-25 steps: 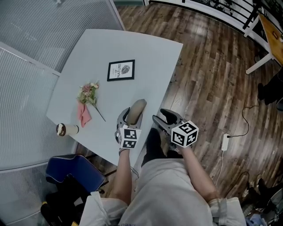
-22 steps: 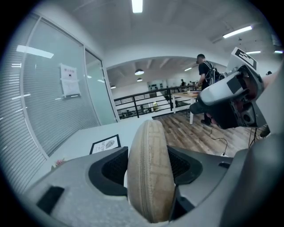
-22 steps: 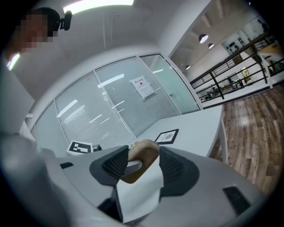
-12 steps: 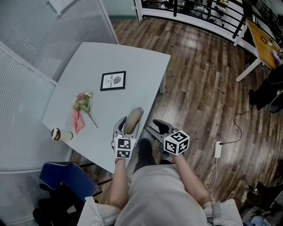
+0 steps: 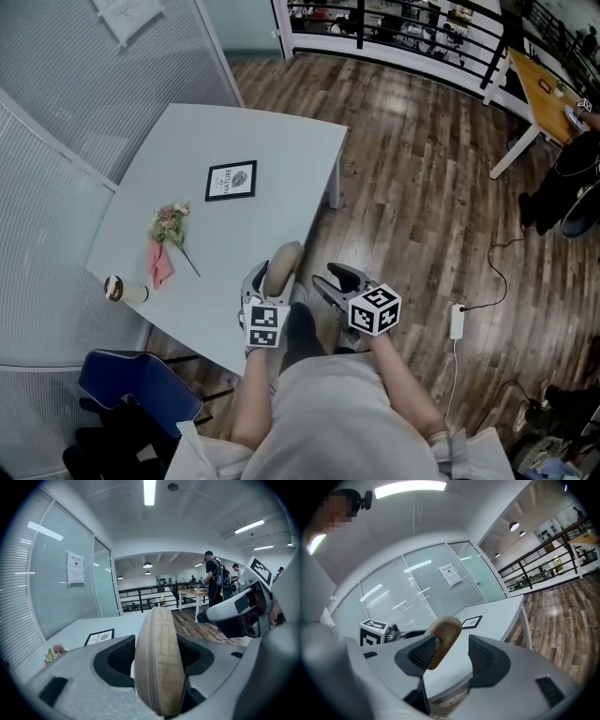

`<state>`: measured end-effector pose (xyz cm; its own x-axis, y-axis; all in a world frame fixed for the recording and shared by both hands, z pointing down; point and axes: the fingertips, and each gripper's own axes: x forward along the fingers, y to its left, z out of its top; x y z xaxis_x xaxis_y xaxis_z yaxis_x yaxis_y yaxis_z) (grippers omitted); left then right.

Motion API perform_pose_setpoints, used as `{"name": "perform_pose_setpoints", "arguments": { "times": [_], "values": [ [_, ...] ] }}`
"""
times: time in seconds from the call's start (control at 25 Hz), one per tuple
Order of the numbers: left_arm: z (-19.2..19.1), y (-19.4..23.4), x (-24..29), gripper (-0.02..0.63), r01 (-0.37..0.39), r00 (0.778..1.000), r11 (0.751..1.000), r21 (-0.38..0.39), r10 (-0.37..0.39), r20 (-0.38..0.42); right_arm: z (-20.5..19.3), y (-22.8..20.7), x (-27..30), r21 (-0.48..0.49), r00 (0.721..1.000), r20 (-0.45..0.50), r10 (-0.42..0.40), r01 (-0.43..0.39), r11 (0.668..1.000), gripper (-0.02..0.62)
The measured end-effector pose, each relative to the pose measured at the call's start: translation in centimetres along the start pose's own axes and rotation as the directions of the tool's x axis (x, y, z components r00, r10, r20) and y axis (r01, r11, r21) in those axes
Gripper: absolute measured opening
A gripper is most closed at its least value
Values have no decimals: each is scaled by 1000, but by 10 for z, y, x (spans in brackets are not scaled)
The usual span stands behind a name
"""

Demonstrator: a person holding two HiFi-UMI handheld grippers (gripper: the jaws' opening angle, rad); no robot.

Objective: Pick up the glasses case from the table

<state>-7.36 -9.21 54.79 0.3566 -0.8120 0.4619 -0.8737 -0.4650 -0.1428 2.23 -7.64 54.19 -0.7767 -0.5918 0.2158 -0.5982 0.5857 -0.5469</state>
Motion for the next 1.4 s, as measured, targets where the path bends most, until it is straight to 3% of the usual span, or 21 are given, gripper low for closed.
{"name": "perform_pose_setpoints", "arguments": {
  "times": [0.4, 0.96, 1.4],
  "values": [
    [-6, -21, -18, 256, -13, 1000, 999, -52, 14, 13, -8, 5, -14, -30, 1000, -7, 17, -18, 999, 218],
    [-12, -7, -40, 256, -96, 991, 977, -191, 111, 71, -19, -1, -25, -52, 1000, -20, -4, 3, 999, 217],
    [-15, -4, -45, 256, -114, 987, 966, -232, 136, 80, -21, -3, -22, -67, 999, -32, 2, -4, 998, 199]
  ]
}}
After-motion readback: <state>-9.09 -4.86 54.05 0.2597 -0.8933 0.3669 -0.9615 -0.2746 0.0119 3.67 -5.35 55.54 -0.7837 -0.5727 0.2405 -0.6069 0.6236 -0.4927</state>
